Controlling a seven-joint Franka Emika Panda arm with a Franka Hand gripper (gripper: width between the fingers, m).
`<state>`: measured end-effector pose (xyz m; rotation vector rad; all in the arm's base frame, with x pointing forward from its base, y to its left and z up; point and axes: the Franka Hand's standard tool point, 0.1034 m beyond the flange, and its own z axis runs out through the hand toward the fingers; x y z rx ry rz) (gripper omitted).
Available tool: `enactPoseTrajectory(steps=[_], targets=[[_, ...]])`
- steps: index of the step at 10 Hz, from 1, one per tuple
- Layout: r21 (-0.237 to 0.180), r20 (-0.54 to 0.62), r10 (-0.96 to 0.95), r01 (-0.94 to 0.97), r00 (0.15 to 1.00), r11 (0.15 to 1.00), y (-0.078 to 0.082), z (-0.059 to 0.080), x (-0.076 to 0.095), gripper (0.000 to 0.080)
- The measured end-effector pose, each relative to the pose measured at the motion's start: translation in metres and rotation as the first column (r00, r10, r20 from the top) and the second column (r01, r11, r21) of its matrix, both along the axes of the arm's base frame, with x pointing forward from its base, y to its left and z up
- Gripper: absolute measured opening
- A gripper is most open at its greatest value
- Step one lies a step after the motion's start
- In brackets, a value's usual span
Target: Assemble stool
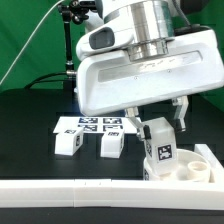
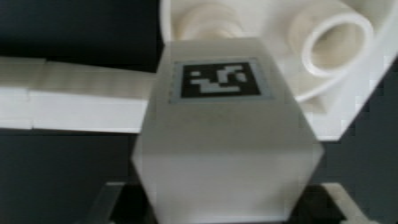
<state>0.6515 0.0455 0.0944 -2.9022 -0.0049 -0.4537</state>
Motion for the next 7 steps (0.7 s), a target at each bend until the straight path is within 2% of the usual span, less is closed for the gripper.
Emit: enactPoseTrajectory(steps=[2, 4, 7], targets=[[0.057, -0.032, -0.14, 0.142, 0.99, 0.988, 0.019, -0.001, -0.001, 0.034], [0.101, -0.069, -0.265, 0.271, 0.962, 0.957, 0.031, 0.0, -0.002, 0.034], [0.128, -0.094, -0.349, 0.359, 0.932, 0.925, 0.026, 0.002, -0.001, 0.034]])
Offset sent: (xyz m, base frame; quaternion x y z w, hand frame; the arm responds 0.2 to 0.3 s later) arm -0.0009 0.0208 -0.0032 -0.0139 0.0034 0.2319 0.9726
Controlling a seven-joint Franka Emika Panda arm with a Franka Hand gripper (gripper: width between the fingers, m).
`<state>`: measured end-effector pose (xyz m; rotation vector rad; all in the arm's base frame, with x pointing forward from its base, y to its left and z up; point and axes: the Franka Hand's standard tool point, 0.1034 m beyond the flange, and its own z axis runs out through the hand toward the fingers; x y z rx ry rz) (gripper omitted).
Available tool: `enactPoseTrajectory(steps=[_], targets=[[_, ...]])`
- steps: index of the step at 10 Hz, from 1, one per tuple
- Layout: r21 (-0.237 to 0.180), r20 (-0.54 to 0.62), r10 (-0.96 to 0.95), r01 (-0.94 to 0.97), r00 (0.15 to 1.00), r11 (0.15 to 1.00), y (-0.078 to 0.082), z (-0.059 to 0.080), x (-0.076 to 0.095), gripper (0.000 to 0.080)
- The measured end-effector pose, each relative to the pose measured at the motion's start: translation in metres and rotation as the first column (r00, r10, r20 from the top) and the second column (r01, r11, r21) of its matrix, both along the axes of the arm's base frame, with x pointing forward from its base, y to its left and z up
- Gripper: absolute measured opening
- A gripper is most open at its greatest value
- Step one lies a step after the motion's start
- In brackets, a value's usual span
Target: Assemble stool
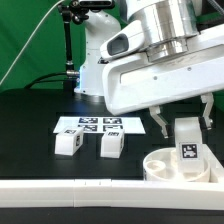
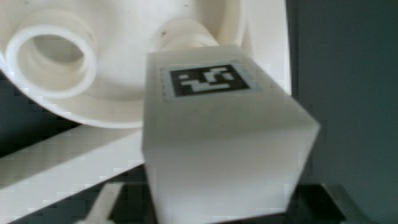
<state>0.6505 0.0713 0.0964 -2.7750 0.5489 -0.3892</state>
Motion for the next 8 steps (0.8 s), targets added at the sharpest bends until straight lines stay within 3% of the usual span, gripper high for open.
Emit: enactPoseTrajectory(steps=[3, 4, 5, 8], targets=[[-0.003, 0.001, 0.009, -0.009, 1.0, 1.0, 0.0007, -0.0004, -0.0002, 0.034], [-0.003, 0.001, 0.01, -0.01, 1.0, 1.0, 0.0012, -0.0004, -0.0003, 0.0521], [-0.002, 0.0, 0.014, -0.014, 1.0, 1.0, 0.0036, -0.0001, -0.0004, 0.0608], [-0.002, 0.0, 0.027, -0.027, 1.0, 1.0, 0.0082, 0.0031, 0.0004, 0.0647]])
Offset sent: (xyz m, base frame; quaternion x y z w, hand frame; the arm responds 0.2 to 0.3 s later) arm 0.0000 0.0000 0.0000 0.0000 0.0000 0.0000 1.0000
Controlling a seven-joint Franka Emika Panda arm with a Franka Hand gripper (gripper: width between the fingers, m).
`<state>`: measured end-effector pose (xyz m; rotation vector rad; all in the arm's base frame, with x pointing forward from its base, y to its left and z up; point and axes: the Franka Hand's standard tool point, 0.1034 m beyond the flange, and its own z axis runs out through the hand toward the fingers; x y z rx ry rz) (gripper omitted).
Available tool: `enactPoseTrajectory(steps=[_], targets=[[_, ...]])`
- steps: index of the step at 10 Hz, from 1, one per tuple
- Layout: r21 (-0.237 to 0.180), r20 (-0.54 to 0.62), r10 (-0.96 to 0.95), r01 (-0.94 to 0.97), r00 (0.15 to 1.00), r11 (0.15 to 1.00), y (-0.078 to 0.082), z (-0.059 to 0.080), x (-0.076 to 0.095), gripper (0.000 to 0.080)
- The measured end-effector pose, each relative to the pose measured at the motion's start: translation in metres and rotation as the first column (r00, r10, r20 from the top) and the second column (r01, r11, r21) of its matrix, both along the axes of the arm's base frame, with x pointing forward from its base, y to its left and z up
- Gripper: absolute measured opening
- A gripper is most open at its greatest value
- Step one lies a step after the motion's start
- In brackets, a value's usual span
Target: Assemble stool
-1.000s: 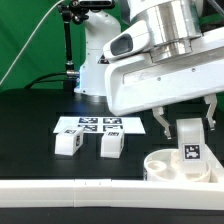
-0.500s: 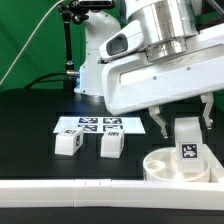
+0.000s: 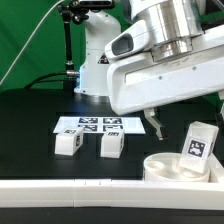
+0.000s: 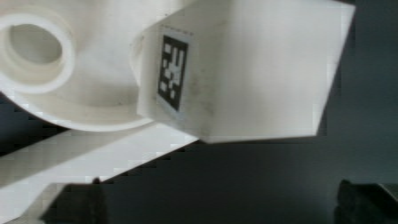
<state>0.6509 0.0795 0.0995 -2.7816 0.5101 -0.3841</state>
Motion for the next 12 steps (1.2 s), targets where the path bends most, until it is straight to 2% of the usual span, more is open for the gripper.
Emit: enactPoseTrajectory(steps=[1, 2, 4, 8, 10, 12], targets=[[-0.011, -0.009, 0.052, -0.053, 0.999, 0.999, -0.002, 0.005, -0.001, 0.0647], [-0.019, -0.022, 0.12, -0.12, 0.993, 0.993, -0.004, 0.016, 0.001, 0.0649], [-0.014, -0.035, 0.184, -0.185, 0.982, 0.983, -0.002, 0.034, 0.008, 0.0649], [-0.027, -0.026, 0.201, -0.201, 0.979, 0.979, 0.0, 0.033, 0.009, 0.0649], [-0.122, -0.033, 0.374, -0.376, 0.927, 0.919, 0.012, 0.035, 0.009, 0.0649], [-0.161, -0.07, 0.457, -0.462, 0.887, 0.872, 0.031, 0.04, 0.009, 0.0649]])
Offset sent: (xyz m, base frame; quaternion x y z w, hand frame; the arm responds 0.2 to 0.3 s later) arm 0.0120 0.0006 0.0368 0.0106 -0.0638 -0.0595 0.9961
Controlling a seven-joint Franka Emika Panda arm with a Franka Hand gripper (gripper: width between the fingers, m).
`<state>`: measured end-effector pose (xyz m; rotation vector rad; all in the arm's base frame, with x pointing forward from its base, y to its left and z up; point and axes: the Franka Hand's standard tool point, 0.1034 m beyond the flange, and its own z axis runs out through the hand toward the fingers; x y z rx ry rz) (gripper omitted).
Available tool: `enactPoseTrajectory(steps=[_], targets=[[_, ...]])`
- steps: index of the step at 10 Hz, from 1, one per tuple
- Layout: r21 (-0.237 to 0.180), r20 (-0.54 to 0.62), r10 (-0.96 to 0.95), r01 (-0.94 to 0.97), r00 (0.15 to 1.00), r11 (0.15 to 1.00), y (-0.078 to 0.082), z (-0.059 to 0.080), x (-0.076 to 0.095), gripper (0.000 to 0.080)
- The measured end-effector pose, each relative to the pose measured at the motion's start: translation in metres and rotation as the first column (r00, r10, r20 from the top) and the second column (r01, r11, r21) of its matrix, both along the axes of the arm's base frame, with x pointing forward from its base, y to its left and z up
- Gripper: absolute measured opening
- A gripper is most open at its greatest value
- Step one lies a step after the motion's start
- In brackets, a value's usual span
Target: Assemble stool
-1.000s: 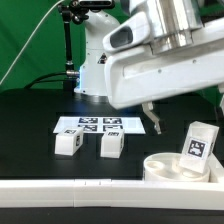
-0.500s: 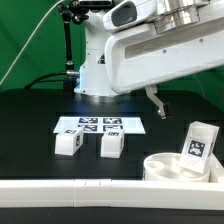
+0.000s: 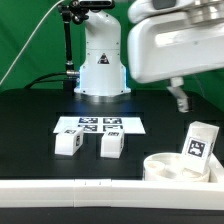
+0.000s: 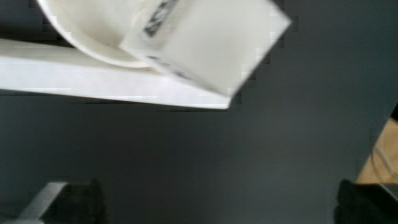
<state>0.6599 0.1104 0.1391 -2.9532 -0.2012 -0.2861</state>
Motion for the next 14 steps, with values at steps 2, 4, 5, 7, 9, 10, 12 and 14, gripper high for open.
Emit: enactPoseTrajectory(steps=[2, 4, 5, 7, 9, 10, 12, 14], targets=[[0.018, 0.028, -0.028, 0.028, 0.999, 0.999, -0.001, -0.002, 0.002, 0.0649], [0.017, 0.028, -0.022, 0.022, 0.999, 1.0, 0.0, -0.002, 0.001, 0.0649], [-0.015, 0.043, 0.068, -0.067, 0.997, 0.998, 0.001, -0.005, -0.002, 0.0649], [-0.017, 0.034, 0.087, -0.086, 0.996, 0.996, 0.001, -0.007, -0.004, 0.0649], [-0.01, -0.117, 0.116, -0.118, 0.986, 0.993, 0.004, -0.008, -0.014, 0.0649], [-0.007, -0.147, 0.137, -0.139, 0.98, 0.99, 0.005, -0.008, -0.013, 0.0649], [0.01, -0.236, 0.257, -0.262, 0.937, 0.965, -0.001, -0.015, -0.019, 0.0649], [-0.039, -0.15, 0.484, -0.494, 0.862, 0.868, -0.006, -0.01, -0.006, 0.0649]])
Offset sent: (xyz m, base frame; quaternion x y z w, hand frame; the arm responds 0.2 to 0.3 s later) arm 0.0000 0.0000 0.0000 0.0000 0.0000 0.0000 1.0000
